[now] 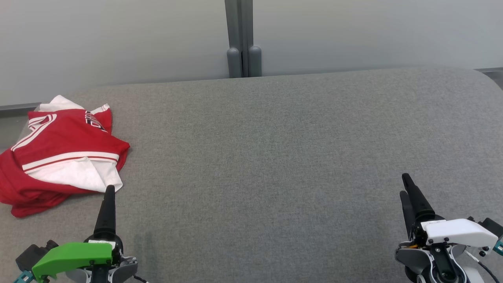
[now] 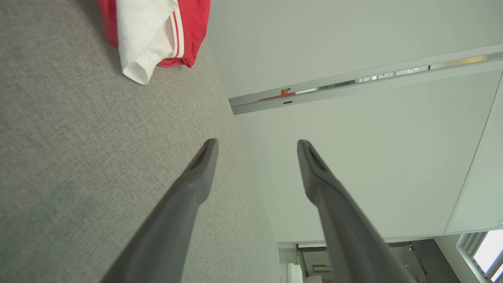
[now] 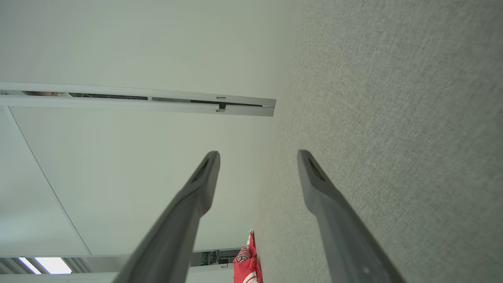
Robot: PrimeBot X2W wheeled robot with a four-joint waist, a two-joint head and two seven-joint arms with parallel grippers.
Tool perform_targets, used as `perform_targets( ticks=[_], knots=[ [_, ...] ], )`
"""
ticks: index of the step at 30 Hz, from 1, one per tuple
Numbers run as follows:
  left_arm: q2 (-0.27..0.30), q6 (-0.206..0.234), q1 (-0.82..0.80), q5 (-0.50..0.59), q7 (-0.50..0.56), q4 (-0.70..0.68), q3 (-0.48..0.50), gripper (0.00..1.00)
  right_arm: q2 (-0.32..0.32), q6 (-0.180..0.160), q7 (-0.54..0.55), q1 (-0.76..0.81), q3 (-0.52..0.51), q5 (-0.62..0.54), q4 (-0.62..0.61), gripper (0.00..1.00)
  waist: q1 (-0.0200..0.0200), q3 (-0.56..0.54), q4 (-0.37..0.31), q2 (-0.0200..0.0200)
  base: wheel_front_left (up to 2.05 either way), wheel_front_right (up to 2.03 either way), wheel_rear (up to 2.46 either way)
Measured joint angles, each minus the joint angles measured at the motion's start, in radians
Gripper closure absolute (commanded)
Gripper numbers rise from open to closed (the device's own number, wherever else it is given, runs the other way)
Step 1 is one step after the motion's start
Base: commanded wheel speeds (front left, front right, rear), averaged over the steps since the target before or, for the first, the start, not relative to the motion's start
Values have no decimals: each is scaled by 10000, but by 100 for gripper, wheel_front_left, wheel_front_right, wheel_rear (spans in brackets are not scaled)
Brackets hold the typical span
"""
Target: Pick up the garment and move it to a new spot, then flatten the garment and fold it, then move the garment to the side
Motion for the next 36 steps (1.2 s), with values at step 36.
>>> perform_targets(
  ticks=[36],
  knots=[
    [42, 782, 40, 6809, -1294, -533, -894, 0, -148, 0, -1308, 206, 863, -5538, -963, 0, 0, -47, 45, 0, 0, 0, 0]
  ],
)
